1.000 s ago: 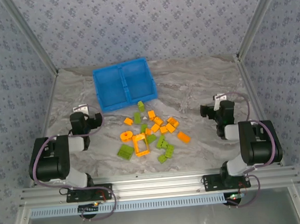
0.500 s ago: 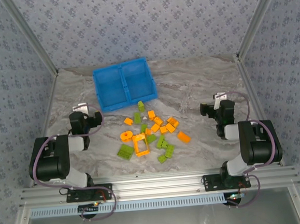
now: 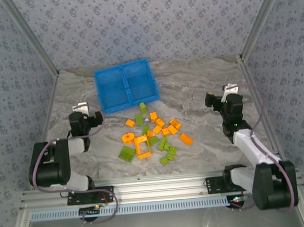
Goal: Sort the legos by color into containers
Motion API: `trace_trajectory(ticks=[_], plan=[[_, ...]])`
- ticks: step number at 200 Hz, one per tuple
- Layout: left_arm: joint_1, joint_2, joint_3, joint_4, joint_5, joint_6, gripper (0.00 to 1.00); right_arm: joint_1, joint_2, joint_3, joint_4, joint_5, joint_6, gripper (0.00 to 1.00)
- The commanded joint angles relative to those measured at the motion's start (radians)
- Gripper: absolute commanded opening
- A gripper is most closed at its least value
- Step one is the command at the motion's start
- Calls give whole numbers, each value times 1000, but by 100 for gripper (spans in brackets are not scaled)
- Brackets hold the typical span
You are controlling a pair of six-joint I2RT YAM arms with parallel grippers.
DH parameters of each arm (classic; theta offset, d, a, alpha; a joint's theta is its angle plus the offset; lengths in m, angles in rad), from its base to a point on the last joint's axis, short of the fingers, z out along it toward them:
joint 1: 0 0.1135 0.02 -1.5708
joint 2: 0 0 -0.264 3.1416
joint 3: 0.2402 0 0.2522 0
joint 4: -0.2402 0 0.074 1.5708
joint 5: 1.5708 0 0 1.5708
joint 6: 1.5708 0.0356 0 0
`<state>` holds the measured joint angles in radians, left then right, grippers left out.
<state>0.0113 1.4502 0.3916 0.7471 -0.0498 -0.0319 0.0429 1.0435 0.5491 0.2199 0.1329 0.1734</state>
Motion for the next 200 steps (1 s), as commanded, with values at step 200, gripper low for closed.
trace_trajectory(ticks=[200], plan=[[-210,-397,712,-1534,429,-1,99,618,901,958,-876,-219,151,97]])
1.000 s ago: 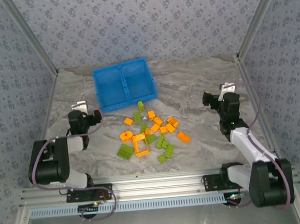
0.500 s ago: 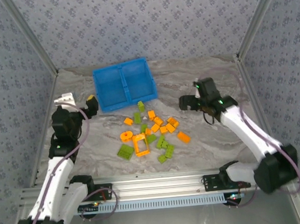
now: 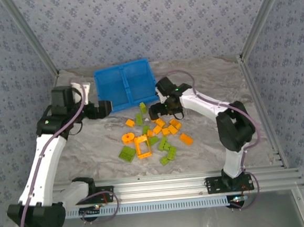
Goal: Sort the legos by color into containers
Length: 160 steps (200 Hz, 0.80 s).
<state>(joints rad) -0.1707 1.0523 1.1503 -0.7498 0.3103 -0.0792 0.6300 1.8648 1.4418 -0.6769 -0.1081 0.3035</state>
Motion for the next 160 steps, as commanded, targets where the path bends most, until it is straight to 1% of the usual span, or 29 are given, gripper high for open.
trace_trajectory(ticks=[1,10,24,37,48,69,98,100,102,107,116,127,136,142,160], plan=[[-29,1,-49,-33,69,47,99,32,83,66,23,23,20,97],[-44,2,-71,-6,61,48,99,38,108,78,35,35,24,93],[-57,0,-102,25,40,54,99,50,154,107,31,71,25,86],[-59,-2,-123,42,19,71,99,59,192,128,24,104,26,76],[-59,-2,-130,47,-9,73,99,63,209,136,31,98,25,70],[-59,-8,-129,47,-18,78,99,66,240,145,60,69,26,59],[-59,-37,-163,65,-16,63,99,68,267,161,69,86,21,44],[-59,-38,-166,66,-17,63,99,69,267,160,71,88,20,41],[-59,-40,-167,66,-15,62,99,69,266,160,71,88,21,41],[-60,-45,-172,66,-15,58,99,69,261,159,71,92,23,36],[-59,-52,-178,66,-16,56,99,72,243,153,71,97,23,32],[-59,-63,-182,98,-13,56,99,78,206,133,71,109,20,30],[-60,-74,-187,108,-8,55,99,85,150,110,105,125,17,29],[-59,-84,-190,118,2,55,99,90,109,93,119,131,13,26],[-60,-123,-212,159,50,51,99,97,-17,47,166,134,13,26]])
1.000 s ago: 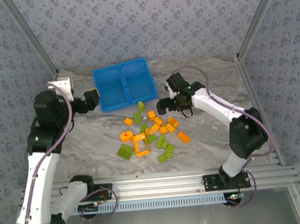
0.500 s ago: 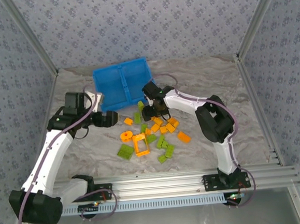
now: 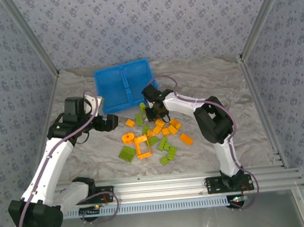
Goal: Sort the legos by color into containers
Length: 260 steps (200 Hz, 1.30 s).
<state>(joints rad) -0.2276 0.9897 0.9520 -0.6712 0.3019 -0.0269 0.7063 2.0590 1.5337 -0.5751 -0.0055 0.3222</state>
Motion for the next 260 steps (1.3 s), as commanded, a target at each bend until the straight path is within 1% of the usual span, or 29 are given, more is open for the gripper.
trace_trajectory(ticks=[1,23,43,55,79,110,136,147,163,174,181,189,219,232,260], plan=[[-3,-62,-15,83,62,-3,99,21,-224,-49,72,32,-5,26],[-3,-118,-49,149,131,-8,99,10,-314,-46,141,47,-4,27],[-3,-165,-73,191,149,-3,99,-12,-295,16,197,52,-9,27],[-3,-192,-83,205,145,2,99,-30,-236,92,204,46,-11,27],[-3,-235,-101,211,118,7,99,-46,-64,292,172,53,-23,27],[-3,-238,-95,197,109,12,99,-62,135,515,117,50,-33,28],[-2,-235,-95,191,103,18,99,-67,271,661,47,49,-29,29],[-3,-235,-94,185,100,23,99,-68,306,686,35,47,-21,33],[-3,-235,-95,181,98,28,99,-70,327,704,25,46,-16,41],[-3,-236,-96,182,104,30,99,-71,324,707,16,44,-14,45],[-3,-235,-96,183,104,30,99,-73,320,709,9,38,-17,50],[-3,-235,-97,183,104,29,99,-74,310,713,0,30,-17,54],[-3,-230,-99,183,101,28,99,-74,227,692,-22,22,-39,56],[-3,-231,-100,184,104,31,99,-72,145,620,-1,21,-50,55],[-3,-243,-111,185,112,42,99,-74,-93,318,115,37,-78,55]])
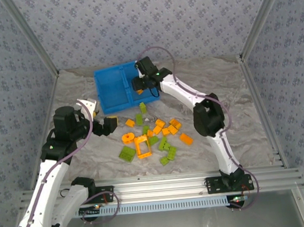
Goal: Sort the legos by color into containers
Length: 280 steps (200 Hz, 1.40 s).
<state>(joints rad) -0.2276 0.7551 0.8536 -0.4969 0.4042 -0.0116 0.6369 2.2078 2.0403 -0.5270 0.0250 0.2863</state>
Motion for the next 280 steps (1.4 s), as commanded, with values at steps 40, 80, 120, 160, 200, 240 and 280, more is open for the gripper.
trace_trajectory(ticks=[40,80,120,160,200,240,280], plan=[[-6,-20,-22,23,7,30,99,-4,-634,-677,117,101,-49,56],[-18,2,-26,27,61,39,99,15,-909,-1069,-6,92,96,58],[-29,32,-25,39,111,42,99,30,-949,-1244,-118,23,139,90],[-38,38,-26,25,72,53,99,26,-850,-1245,-125,-56,92,98],[-41,34,-22,14,52,59,99,27,-780,-1255,-79,-42,81,70],[-42,33,-25,14,47,59,99,31,-763,-1273,-49,-35,96,55],[-42,32,-23,8,37,62,99,32,-731,-1269,-13,-33,99,62]])
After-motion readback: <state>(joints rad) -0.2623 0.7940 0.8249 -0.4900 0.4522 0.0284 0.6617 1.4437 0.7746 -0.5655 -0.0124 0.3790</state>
